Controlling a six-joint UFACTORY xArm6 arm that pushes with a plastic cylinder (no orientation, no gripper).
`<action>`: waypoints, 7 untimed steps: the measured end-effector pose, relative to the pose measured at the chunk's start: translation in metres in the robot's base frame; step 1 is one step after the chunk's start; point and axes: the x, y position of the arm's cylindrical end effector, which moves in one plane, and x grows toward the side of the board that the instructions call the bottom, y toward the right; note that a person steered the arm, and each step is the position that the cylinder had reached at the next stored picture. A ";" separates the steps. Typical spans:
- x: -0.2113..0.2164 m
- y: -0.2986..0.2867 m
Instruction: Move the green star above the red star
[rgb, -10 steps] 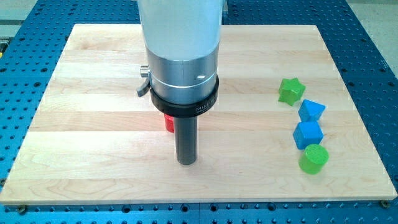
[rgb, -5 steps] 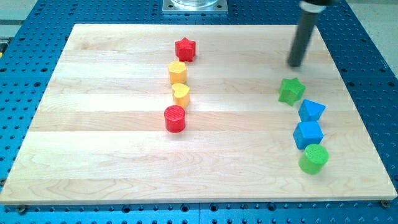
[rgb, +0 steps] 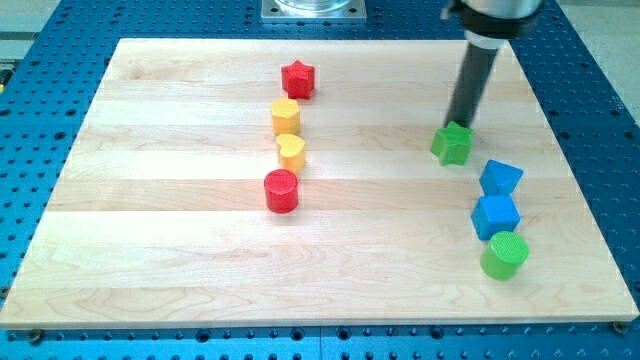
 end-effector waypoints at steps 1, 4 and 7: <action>0.024 0.037; -0.013 -0.132; -0.019 -0.181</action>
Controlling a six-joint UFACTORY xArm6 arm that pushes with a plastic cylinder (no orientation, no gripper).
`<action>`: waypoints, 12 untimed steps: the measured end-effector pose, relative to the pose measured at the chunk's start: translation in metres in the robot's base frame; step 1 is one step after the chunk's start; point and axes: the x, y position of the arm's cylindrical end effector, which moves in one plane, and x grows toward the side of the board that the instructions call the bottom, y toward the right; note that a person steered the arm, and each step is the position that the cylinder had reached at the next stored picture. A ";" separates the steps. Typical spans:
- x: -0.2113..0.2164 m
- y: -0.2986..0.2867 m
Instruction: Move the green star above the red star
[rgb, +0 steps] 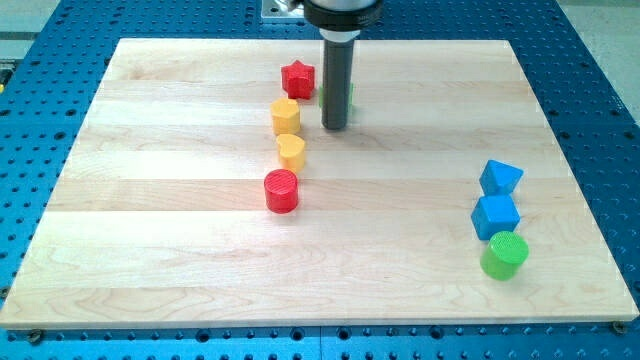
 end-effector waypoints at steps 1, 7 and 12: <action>-0.035 0.010; -0.126 0.058; -0.107 0.144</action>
